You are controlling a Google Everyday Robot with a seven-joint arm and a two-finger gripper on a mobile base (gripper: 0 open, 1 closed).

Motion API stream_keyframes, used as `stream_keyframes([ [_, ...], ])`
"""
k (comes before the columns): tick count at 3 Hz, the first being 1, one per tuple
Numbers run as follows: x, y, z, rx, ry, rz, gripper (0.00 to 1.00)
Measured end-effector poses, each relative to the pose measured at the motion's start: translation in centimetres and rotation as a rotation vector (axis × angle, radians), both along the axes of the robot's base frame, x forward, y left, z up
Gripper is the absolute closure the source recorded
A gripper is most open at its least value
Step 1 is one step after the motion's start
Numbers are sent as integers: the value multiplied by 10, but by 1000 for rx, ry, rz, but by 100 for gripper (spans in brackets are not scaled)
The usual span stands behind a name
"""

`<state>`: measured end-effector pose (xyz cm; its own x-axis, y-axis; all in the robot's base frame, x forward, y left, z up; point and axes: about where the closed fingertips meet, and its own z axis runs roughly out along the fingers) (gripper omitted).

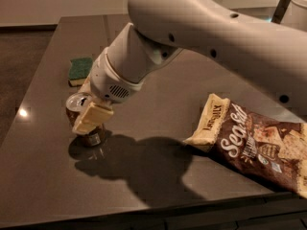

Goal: Move orange can near brown chip bag

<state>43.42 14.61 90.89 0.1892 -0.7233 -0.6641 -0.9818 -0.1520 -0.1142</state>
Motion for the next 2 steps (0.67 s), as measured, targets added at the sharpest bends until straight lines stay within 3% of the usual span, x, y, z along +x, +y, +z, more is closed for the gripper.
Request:
stream_keyframes([
  [2,14,-24,11,9,29,-55,88],
])
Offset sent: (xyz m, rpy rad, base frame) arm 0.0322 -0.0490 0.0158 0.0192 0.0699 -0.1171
